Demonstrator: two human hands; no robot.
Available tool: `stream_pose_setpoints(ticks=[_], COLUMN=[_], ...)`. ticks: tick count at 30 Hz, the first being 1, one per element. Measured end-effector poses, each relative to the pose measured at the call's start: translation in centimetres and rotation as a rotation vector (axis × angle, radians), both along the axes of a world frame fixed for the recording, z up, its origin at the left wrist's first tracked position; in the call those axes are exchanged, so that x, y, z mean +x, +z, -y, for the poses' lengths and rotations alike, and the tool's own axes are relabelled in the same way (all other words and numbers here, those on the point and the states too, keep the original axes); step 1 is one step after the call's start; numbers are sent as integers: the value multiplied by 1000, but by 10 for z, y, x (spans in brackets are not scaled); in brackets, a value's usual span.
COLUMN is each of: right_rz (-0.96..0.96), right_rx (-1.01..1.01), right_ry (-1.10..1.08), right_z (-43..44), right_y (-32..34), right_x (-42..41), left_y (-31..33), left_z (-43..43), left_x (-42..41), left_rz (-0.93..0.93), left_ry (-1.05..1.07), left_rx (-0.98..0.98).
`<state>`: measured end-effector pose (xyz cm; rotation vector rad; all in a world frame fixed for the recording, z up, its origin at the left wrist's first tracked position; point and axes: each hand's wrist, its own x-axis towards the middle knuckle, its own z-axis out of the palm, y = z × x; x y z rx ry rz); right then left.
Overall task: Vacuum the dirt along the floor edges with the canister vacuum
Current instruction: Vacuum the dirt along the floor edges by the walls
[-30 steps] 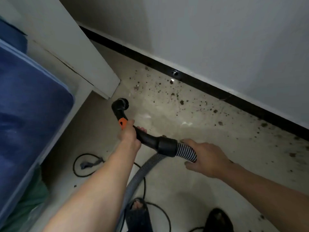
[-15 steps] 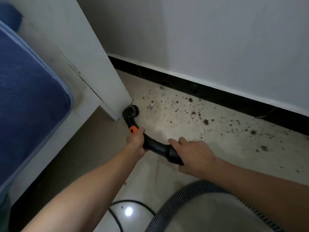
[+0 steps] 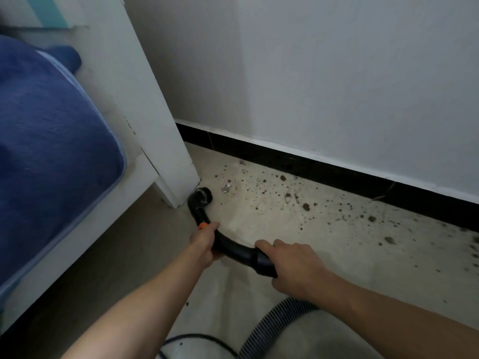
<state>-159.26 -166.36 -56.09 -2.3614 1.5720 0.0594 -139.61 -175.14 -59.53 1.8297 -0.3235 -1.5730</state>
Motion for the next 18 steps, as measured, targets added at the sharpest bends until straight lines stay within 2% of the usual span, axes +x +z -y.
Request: stream_pose_setpoints(ticks=[18], right_rz=[102], right_rx=[-24], right_ry=[-199], right_z=[75], right_y=[-22], right_x=[6], left_y=[-5], left_z=[81], left_x=[-11], left_rz=[17], left_ry=[13], left_rx=[-179])
